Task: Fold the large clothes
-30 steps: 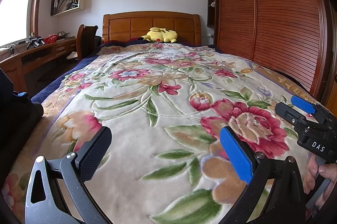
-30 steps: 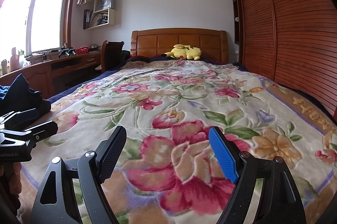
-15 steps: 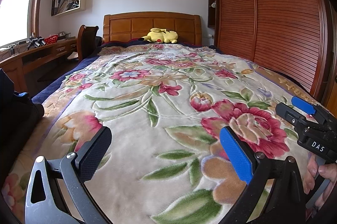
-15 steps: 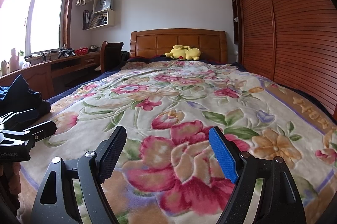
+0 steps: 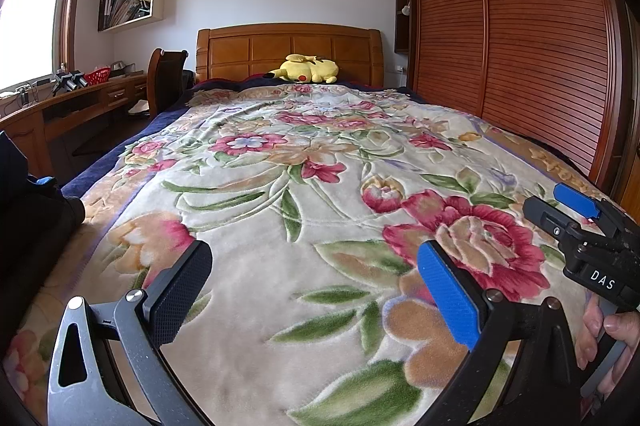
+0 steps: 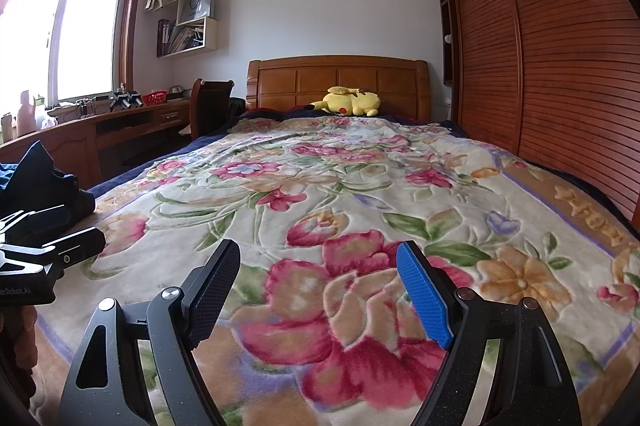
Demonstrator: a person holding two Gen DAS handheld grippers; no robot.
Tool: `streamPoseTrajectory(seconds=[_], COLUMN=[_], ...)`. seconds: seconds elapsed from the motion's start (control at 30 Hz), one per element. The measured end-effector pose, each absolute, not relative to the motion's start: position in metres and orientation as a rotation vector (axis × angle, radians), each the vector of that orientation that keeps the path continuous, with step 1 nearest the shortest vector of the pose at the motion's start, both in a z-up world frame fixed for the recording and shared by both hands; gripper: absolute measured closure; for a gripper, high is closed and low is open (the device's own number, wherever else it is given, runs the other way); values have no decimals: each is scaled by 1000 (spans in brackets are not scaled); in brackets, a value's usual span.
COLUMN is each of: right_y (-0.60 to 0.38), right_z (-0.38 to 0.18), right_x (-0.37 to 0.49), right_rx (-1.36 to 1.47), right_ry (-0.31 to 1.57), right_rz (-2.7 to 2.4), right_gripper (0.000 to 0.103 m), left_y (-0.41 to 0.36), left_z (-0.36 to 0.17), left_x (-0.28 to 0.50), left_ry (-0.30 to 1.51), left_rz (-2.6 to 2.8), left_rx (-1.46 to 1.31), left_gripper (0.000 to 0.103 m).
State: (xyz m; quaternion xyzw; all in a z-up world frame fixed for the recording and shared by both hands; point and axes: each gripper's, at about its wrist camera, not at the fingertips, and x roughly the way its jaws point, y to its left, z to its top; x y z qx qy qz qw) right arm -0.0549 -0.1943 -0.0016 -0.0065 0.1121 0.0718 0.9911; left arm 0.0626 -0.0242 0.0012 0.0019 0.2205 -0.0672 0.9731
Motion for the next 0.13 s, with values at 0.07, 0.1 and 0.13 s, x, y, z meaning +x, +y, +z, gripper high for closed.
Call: streamPoseTrajectory(seconds=[0.07,0.1,0.13], right_y=[-195,-195,-195], right_z=[-2,-2,-2], right_x=[-55,-55,-55], right_rx=[-13,-14,-14], right_ry=[225,225,225], right_rz=[145,145,145], right_gripper=[21,21,21], left_y=[-24,-24,-24], left_z=[1,1,1], left_x=[62,62,62], left_ry=[445,445,445], left_rz=[-136,-136,-137], left_rx=[4,4,4], left_gripper=[0,0,0])
